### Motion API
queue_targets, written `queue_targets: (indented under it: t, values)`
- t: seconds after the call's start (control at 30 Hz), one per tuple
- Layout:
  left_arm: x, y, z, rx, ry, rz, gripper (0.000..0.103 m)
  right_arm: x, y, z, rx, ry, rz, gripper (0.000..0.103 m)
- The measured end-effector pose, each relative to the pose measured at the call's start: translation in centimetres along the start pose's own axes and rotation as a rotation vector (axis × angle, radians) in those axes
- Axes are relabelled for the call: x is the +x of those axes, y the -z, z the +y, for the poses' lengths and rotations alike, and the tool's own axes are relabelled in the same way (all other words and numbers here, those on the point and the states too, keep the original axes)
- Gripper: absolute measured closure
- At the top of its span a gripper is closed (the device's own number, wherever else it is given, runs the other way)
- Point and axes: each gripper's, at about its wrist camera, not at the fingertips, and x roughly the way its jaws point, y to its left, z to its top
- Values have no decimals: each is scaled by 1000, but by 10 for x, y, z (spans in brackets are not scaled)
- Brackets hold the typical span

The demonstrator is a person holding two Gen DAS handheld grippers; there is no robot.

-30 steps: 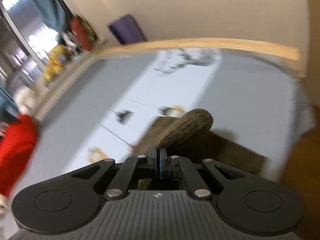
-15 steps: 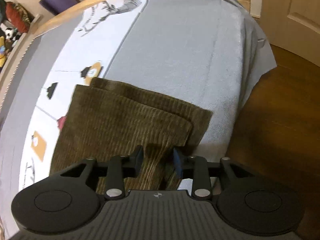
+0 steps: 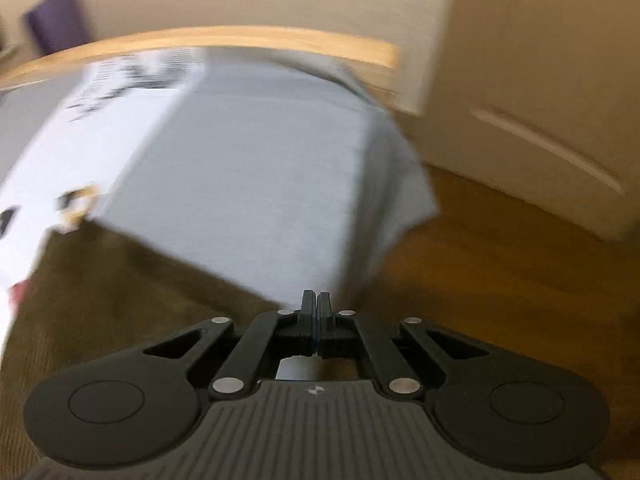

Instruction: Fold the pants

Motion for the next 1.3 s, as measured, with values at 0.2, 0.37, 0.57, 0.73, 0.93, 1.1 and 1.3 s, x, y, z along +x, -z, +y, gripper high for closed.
queue_targets:
  t: [0.2,0.37,0.57,0.73,0.93,1.1,1.3]
  values:
    - [25,3,6,18,-113,89,66,-12,-7,10,53,-370,-8,93]
    - [27,4,-3,79,-171,69,70,-28,14,79,-160,-569,29,64]
    - [11,-9,4,-19,-136,-24,67,-36,58,162,-342,-661,172,61]
    - [14,-15,6,-42,-132,-12,67,-45,96,220,-410,-607,247,51]
    - [13,-14,6,-27,-116,-24,62,-31,112,256,-356,-465,256,51]
    - [16,-15,6,-11,-113,-29,62,-24,116,270,-433,-341,164,96]
    - [4,-26,2,-25,-45,-112,62,-19,88,236,-143,-401,153,99]
